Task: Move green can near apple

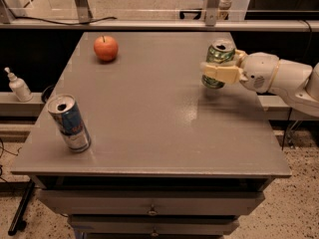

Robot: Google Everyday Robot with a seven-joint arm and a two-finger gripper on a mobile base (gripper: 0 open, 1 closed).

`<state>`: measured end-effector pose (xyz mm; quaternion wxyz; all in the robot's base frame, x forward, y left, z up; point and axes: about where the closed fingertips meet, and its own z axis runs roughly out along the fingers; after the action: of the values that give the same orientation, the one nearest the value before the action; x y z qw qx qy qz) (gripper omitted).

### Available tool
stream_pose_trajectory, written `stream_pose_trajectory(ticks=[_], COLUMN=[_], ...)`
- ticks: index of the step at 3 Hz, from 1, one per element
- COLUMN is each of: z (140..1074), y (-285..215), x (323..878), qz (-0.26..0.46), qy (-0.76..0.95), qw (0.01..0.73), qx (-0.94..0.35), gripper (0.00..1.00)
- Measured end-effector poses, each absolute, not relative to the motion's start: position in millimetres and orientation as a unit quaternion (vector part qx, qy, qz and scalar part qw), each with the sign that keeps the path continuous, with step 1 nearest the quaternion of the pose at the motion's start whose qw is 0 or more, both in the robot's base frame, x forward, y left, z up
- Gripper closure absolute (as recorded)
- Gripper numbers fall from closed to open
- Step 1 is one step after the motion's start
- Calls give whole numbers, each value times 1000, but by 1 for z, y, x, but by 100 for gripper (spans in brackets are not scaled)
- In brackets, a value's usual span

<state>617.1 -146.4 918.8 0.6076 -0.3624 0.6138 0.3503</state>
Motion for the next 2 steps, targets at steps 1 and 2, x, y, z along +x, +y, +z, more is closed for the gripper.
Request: stream_pose_trajectory(ticks=[1, 2], z=[920, 933], y=[-142, -113], x=[619, 640], qz=[353, 357], qy=[610, 591], qw=[610, 620], qx=[-362, -372], gripper=[100, 100])
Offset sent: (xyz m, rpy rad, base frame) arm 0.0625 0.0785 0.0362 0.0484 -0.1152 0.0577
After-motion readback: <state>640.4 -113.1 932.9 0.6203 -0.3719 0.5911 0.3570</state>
